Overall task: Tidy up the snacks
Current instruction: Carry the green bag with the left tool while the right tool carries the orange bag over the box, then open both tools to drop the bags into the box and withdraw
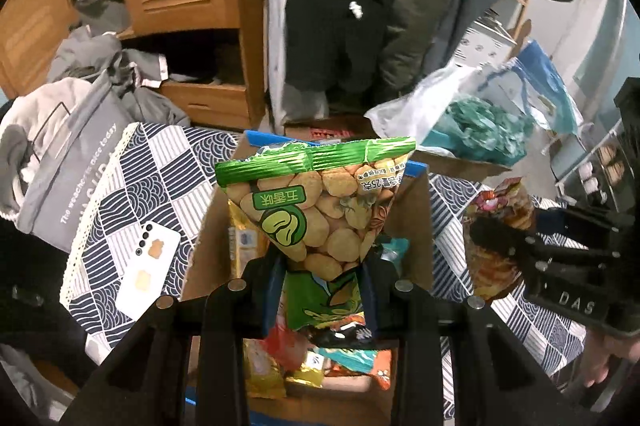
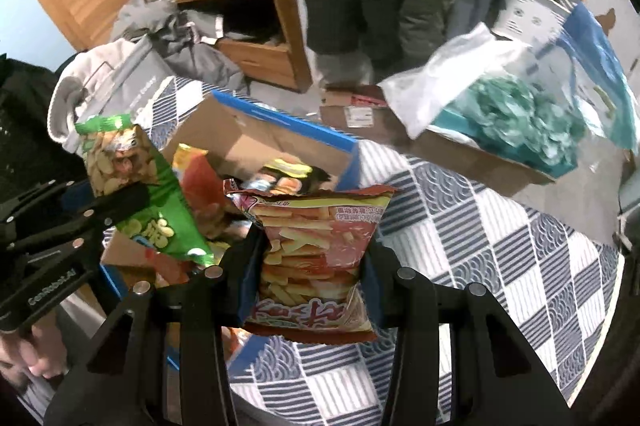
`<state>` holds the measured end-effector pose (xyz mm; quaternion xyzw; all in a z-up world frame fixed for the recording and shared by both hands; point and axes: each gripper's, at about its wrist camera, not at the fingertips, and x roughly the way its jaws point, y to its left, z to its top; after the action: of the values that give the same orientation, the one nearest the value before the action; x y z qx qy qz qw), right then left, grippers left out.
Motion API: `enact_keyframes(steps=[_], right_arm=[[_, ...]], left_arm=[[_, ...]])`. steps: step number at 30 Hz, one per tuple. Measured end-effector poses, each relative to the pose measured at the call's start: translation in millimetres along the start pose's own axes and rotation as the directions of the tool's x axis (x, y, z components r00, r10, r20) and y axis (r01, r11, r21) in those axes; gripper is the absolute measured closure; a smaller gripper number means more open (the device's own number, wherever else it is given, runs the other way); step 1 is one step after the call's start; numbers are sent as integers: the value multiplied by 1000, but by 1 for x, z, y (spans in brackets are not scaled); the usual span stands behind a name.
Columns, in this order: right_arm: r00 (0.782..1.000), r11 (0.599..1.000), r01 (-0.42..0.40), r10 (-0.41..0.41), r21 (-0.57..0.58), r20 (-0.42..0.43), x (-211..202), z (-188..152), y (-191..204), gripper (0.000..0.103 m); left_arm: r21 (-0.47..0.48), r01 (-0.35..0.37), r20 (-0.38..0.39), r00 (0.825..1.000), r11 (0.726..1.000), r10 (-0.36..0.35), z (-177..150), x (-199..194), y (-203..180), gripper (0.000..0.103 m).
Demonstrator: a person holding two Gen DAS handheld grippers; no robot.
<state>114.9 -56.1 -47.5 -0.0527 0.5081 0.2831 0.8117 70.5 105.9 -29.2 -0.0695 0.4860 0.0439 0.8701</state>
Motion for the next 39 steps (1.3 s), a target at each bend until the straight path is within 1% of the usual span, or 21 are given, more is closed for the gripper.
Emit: enact_keyframes(steps=[2,11,22,24,25,27,28,30,32,34,36,39], right_arm=[[1000,1000,2,-2,-4,-9,7,5,6,61],[999,1000,1,-1,2,-39,38,26,24,61],[998,1000,21,-21,6,-60,69,43,31,61],[998,1000,20,-19,9,-62,72,45,32,60],[998,1000,14,-13,10,-65,73,45,33,60],[998,1000,8,-8,9,-63,74,46,34,60],[998,1000,8,-8,5,-62,74,46,35,59],[998,1000,8,-8,2,-61,73,45,35,56],[999,1000,2,-2,6,-52,71,45,35,49],[999,1000,-3,3,9,-38,67,46,35,45],[1000,1000,-12,12,12,-29,63,47,35,44],[1000,1000,-15,15,22,-9,55,47,35,43]], left_arm=[[-9,-12,-4,1000,1000,12,2,5,6,69],[-48,-16,-18,1000,999,15,15,26,22,69],[-104,-20,-37,999,994,17,18,42,38,69],[-109,-24,-26,999,994,21,17,41,39,68],[-109,-25,-25,999,994,22,17,41,39,66],[-111,-20,-24,1000,994,18,18,40,39,56],[-112,-23,-20,1000,993,21,18,39,40,55],[-117,-28,-14,1000,993,26,18,36,41,47],[-120,-25,-10,1000,992,24,18,32,41,47],[-120,-24,-11,1000,992,23,18,29,42,46],[-117,-25,-9,1000,993,24,17,25,42,42],[-105,-33,3,999,994,33,14,16,42,40]])
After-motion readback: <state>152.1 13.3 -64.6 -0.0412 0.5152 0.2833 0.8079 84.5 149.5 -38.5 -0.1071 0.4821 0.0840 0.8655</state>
